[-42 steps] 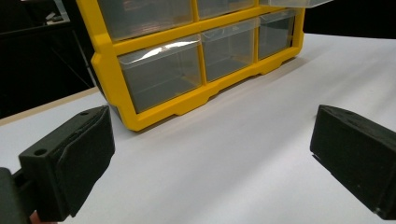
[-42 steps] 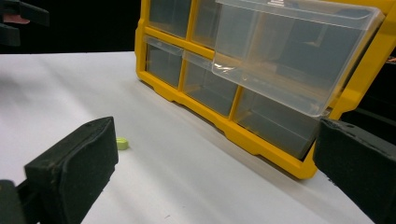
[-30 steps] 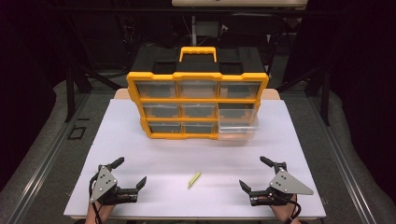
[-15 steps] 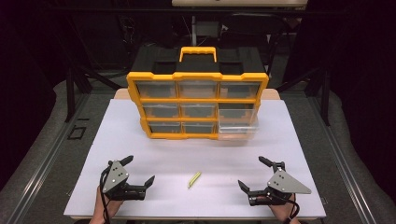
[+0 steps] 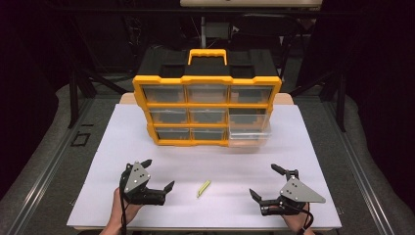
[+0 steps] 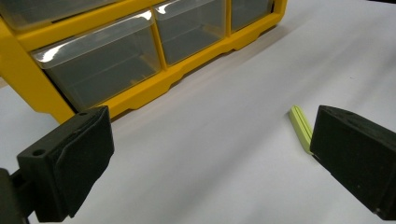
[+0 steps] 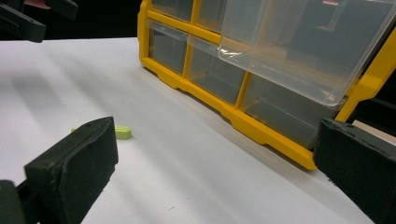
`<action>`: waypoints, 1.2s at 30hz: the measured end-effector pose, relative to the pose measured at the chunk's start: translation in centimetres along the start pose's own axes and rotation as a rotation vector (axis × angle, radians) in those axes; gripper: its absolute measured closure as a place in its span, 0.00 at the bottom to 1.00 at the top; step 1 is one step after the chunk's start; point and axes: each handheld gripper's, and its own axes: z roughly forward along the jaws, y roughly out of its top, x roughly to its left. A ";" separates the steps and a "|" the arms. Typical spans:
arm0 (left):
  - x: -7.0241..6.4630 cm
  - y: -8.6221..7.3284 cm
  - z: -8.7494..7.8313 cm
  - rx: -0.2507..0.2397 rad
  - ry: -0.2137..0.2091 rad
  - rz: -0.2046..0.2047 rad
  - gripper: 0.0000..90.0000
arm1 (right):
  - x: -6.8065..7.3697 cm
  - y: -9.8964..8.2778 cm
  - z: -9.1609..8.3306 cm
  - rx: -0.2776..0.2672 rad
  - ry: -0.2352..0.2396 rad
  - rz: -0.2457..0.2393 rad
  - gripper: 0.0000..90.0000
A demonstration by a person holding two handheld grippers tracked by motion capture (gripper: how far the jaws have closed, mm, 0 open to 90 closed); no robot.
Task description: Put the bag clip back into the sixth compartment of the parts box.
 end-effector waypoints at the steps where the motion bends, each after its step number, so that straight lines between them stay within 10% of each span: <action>1: -0.1 0.1 0.1 0.004 0.001 -0.002 0.00 | 0.0 0.0 0.0 0.002 0.001 0.001 0.00; 36: -3.6 3.4 4.3 0.155 -0.011 0.042 0.00 | 0.0 -0.1 0.2 0.028 0.000 -0.003 0.00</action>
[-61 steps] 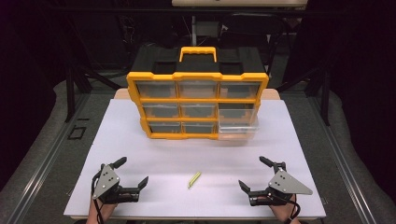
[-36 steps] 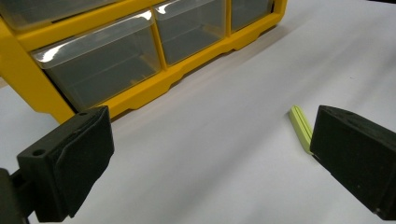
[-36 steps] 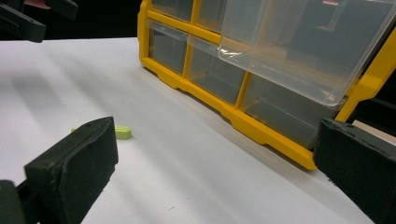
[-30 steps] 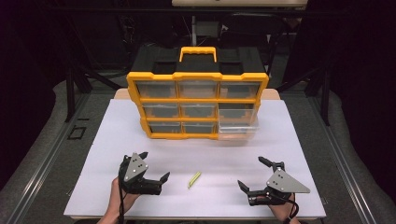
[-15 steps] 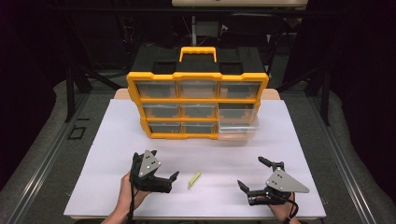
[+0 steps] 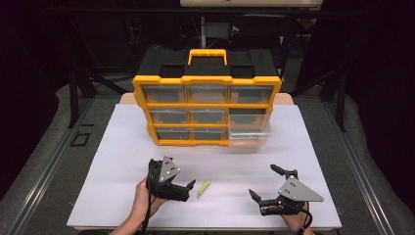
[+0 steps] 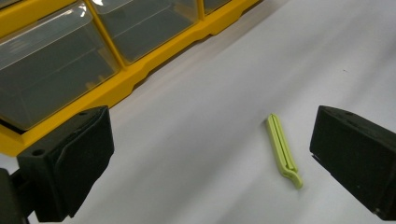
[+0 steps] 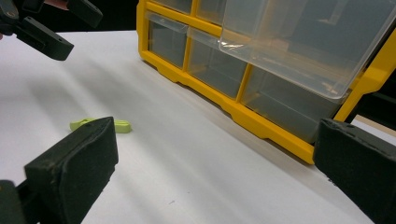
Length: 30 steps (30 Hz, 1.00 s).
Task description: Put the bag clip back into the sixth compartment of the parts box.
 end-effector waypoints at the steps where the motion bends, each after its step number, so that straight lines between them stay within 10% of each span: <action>1: -0.1 0.1 0.1 0.003 -0.001 0.003 0.00 | 0.0 0.0 0.0 0.000 0.000 0.000 0.00; 30: -2.8 1.2 3.4 0.107 -0.030 0.027 0.00 | 0.0 -0.1 0.0 0.012 0.002 -0.004 0.00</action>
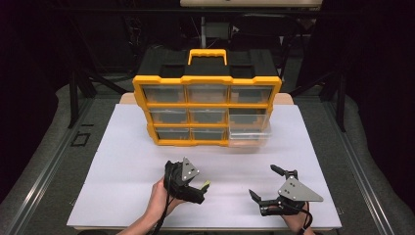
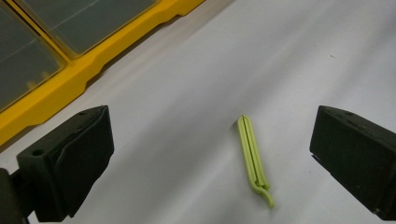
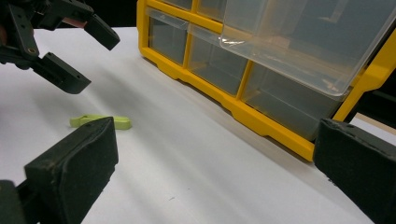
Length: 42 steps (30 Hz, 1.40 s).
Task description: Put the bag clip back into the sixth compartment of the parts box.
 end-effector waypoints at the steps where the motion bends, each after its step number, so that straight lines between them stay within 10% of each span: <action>1: 0.0 0.0 0.1 0.005 -0.002 0.003 0.00 | 0.0 0.0 0.0 0.000 -0.001 -0.001 0.00; 14: -1.0 0.0 1.3 0.053 -0.009 0.015 0.04 | 0.0 0.0 0.0 0.005 -0.003 -0.004 0.00; 42: -1.8 -1.3 2.9 0.110 -0.075 -0.006 0.67 | 0.0 0.0 0.0 0.009 0.000 -0.011 0.00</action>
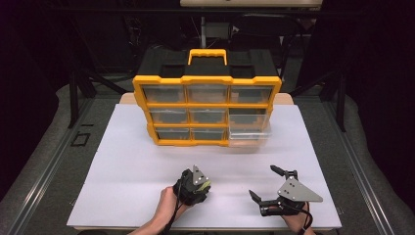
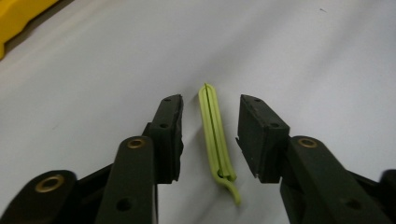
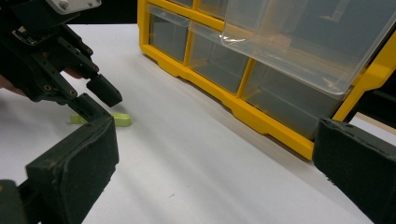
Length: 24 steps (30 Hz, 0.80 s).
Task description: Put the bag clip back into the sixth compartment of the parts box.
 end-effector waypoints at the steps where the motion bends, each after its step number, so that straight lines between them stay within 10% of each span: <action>1: 0.0 0.0 0.0 0.004 -0.003 0.000 0.69 | 0.0 0.0 0.0 0.000 0.000 0.000 0.00; 24: 0.3 -0.3 0.5 0.028 -0.045 -0.037 0.89 | 0.0 0.0 0.0 0.003 0.006 -0.001 0.00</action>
